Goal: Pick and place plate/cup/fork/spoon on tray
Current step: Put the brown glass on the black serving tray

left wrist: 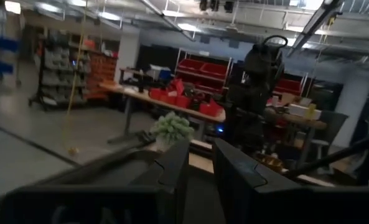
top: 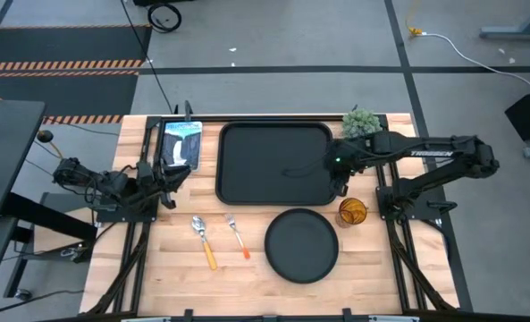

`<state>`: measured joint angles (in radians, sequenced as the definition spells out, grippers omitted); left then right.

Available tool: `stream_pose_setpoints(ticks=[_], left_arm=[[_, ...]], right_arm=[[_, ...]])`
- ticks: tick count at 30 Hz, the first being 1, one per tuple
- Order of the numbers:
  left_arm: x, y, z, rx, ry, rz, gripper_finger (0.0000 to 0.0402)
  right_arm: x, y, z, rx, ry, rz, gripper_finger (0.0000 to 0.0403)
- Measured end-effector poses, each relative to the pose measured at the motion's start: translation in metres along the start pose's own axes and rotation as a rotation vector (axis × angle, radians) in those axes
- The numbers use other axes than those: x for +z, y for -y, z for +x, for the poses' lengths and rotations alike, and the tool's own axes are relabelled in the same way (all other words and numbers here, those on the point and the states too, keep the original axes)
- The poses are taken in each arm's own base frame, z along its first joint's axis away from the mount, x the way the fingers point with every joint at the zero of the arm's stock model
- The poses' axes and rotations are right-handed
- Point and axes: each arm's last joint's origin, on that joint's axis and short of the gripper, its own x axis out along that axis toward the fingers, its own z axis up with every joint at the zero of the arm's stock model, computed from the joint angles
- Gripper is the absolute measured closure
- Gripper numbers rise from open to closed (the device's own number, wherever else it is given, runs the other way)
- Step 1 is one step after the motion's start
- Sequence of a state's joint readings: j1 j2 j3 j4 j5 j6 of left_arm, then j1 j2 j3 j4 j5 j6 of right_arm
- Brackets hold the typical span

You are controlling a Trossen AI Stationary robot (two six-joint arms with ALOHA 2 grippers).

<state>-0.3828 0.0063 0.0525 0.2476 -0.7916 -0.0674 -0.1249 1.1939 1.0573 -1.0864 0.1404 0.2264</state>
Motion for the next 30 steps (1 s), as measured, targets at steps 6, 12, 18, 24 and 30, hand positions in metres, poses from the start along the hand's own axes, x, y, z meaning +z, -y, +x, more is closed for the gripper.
stream_pose_setpoints(ticks=[6,12,18,24,30], left_arm=[[-0.006,0.000,0.000,0.003,-0.045,-0.057,0.0322],[-0.006,-0.001,0.000,0.004,-0.049,-0.067,0.0322],[-0.008,-0.001,0.000,0.006,-0.063,-0.074,0.0322],[-0.008,-0.001,0.000,0.006,-0.063,-0.075,0.0322],[-0.008,-0.001,0.000,0.006,-0.063,-0.076,0.0322]], right_arm=[[-0.004,-0.002,0.007,0.015,-0.255,0.022,0.0221],[-0.005,-0.010,0.012,0.032,-0.367,0.013,0.0215],[-0.008,-0.023,0.016,0.031,-0.417,-0.071,0.0224],[-0.015,-0.034,0.011,0.040,-0.423,-0.093,0.0226],[-0.019,-0.044,0.010,0.045,-0.427,-0.107,0.0226]])
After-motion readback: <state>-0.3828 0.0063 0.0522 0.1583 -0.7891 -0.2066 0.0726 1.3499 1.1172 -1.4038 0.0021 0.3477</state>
